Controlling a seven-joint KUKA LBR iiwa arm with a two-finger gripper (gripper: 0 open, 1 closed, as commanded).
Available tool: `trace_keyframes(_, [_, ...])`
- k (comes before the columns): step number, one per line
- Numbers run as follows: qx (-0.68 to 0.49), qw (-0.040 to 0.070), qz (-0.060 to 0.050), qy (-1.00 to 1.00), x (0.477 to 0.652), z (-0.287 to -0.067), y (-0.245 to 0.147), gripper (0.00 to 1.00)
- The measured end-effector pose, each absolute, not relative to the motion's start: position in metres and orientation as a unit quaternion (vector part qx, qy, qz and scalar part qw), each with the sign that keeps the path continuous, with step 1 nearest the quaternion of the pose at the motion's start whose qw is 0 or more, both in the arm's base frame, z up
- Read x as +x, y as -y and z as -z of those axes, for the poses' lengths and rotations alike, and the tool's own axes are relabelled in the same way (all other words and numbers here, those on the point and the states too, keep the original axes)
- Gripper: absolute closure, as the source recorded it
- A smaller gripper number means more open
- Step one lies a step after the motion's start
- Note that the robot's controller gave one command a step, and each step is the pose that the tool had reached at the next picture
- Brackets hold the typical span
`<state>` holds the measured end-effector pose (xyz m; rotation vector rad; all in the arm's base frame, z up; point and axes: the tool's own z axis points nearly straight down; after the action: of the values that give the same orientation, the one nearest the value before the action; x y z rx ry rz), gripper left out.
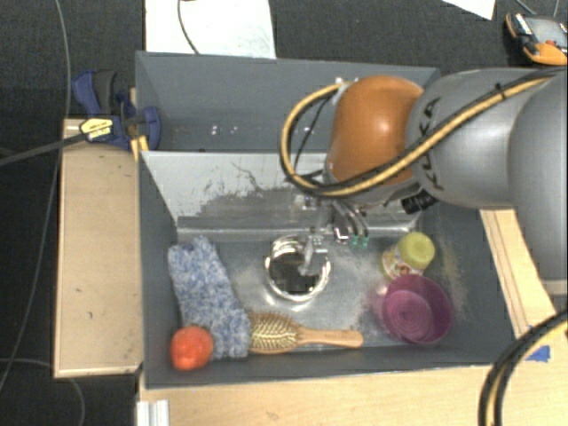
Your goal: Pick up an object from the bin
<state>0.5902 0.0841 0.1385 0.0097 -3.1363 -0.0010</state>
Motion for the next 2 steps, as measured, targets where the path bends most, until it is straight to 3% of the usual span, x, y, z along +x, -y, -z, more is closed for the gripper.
trace_keyframes(1, [0.001,-0.001,0.001,1.000,0.592,-0.143,-0.084,0.00])
trace_keyframes(2, [0.010,-0.001,0.001,1.000,0.593,-0.071,-0.085,0.00])
